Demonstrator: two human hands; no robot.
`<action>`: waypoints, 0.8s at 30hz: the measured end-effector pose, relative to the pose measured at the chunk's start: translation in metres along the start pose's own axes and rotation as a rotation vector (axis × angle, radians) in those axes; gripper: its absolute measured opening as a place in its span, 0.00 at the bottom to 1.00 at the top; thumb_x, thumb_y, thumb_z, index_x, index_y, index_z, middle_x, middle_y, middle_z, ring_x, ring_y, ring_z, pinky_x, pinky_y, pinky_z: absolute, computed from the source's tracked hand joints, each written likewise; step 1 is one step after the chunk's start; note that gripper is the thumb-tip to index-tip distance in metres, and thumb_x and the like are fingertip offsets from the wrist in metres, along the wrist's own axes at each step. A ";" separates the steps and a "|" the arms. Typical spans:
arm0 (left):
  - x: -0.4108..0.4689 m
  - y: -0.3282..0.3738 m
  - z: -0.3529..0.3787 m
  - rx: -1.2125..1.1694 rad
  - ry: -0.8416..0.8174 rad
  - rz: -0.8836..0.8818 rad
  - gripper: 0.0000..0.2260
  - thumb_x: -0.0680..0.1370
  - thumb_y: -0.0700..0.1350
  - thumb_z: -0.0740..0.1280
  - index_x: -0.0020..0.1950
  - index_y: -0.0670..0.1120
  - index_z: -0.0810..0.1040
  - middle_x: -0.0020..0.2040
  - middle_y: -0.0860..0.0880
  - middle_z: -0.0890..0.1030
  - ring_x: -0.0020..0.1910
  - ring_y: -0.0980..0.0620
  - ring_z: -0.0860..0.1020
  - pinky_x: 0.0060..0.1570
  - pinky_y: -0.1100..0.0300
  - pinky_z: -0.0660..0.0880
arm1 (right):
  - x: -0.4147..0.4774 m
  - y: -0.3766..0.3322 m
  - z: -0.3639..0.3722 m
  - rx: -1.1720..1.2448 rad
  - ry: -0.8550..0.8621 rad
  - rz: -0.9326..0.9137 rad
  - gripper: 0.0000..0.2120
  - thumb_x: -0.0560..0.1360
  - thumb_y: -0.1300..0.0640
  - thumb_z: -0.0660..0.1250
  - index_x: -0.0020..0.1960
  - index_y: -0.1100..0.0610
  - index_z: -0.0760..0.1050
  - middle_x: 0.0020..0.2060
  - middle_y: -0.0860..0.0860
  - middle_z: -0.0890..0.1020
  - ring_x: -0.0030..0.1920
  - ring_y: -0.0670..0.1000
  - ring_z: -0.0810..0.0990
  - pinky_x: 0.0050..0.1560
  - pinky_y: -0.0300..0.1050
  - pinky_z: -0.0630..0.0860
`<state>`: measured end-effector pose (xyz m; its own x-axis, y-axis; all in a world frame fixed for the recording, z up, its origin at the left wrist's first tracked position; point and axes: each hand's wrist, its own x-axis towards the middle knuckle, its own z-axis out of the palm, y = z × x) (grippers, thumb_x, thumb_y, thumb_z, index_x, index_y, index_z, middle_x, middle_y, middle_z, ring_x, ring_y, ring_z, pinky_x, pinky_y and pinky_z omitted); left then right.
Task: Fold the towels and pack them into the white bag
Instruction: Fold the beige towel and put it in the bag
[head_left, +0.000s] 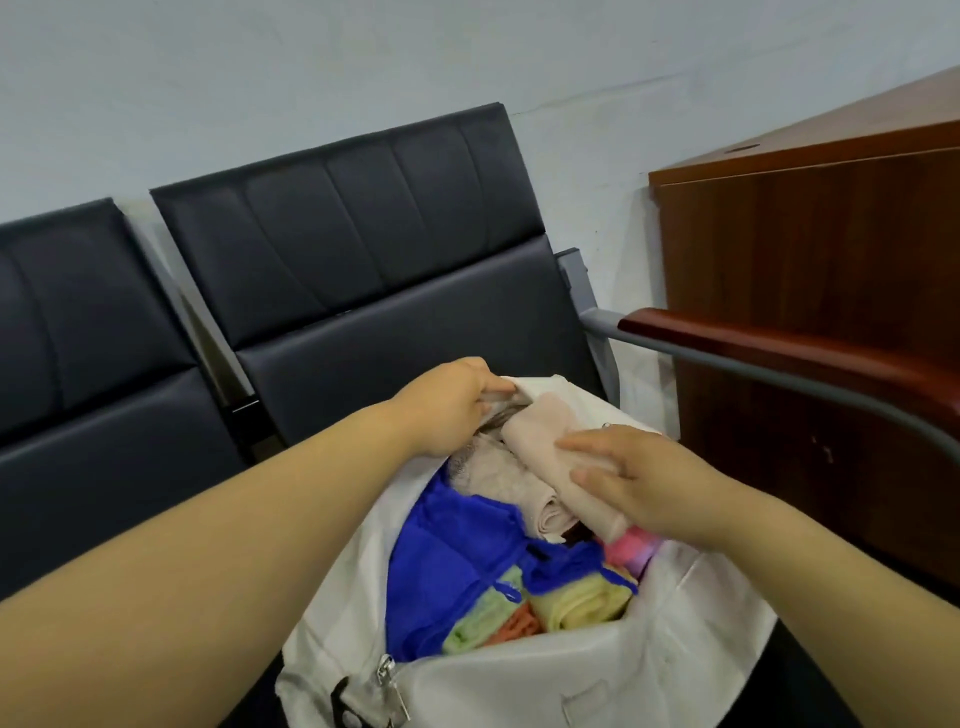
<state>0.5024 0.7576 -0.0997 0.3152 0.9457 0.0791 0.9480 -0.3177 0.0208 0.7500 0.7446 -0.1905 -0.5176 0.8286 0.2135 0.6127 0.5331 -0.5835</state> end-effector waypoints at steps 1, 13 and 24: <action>0.003 -0.001 -0.001 0.005 0.014 -0.015 0.19 0.83 0.41 0.61 0.73 0.56 0.75 0.55 0.50 0.73 0.54 0.48 0.76 0.60 0.50 0.73 | 0.003 -0.001 0.001 -0.102 -0.024 -0.016 0.19 0.82 0.42 0.61 0.73 0.38 0.71 0.61 0.42 0.74 0.62 0.45 0.73 0.65 0.38 0.67; -0.003 0.010 0.001 0.053 0.078 -0.001 0.21 0.83 0.39 0.60 0.75 0.54 0.73 0.56 0.52 0.73 0.53 0.50 0.75 0.57 0.56 0.73 | 0.012 -0.020 0.045 -0.381 0.116 -0.023 0.21 0.85 0.43 0.47 0.66 0.46 0.73 0.60 0.45 0.80 0.58 0.53 0.76 0.61 0.51 0.71; -0.040 0.012 0.019 0.069 -0.111 -0.120 0.25 0.84 0.49 0.58 0.78 0.67 0.58 0.56 0.50 0.69 0.56 0.48 0.71 0.58 0.49 0.74 | 0.039 0.003 0.056 -0.207 0.020 -0.010 0.27 0.82 0.35 0.38 0.75 0.35 0.64 0.72 0.39 0.73 0.71 0.49 0.71 0.74 0.56 0.63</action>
<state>0.5018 0.7169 -0.1211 0.1992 0.9795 -0.0304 0.9786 -0.2004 -0.0458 0.6983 0.7691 -0.2274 -0.5137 0.8250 0.2354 0.7183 0.5637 -0.4078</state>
